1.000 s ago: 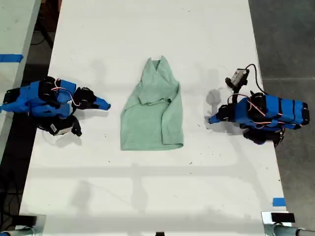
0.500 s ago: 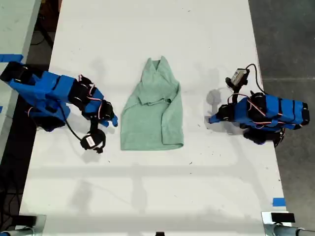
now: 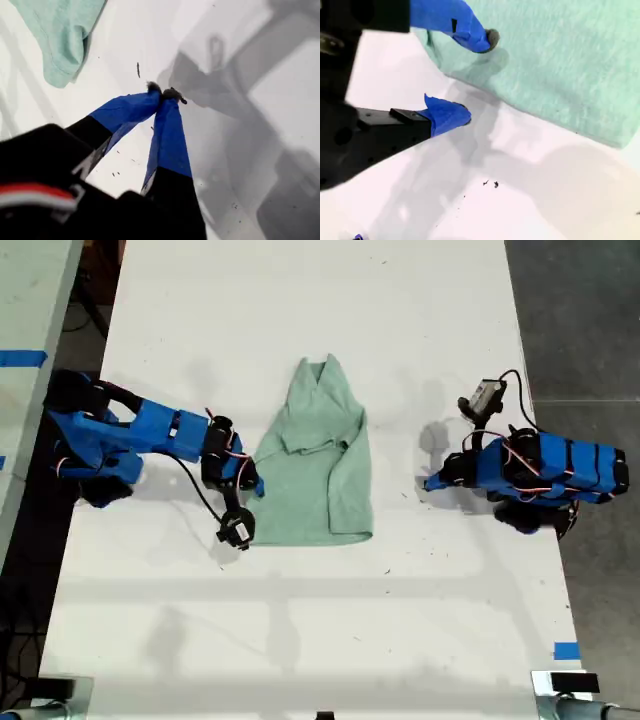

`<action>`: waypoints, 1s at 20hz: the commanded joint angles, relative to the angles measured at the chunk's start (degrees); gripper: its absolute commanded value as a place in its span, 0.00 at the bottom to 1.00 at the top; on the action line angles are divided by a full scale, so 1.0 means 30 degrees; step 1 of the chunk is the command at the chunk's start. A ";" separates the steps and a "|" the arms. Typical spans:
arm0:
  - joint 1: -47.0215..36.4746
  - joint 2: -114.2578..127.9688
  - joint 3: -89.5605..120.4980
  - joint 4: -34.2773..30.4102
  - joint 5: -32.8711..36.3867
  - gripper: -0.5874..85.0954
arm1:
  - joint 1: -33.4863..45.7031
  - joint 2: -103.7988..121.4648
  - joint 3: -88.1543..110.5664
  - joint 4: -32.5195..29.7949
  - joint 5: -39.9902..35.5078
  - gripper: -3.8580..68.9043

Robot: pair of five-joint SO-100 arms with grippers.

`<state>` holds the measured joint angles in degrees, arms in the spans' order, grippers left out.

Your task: Fold t shirt

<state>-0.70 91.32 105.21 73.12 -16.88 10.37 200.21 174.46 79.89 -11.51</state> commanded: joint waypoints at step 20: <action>-0.0967 0.1084 -0.5449 0.4014 0.2051 0.01 | 0.0176 0.0264 0.0586 0.0029 -0.0352 0.07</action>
<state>-4.13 90.53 95.80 82.44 -10.90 10.37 200.21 174.46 79.89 -11.51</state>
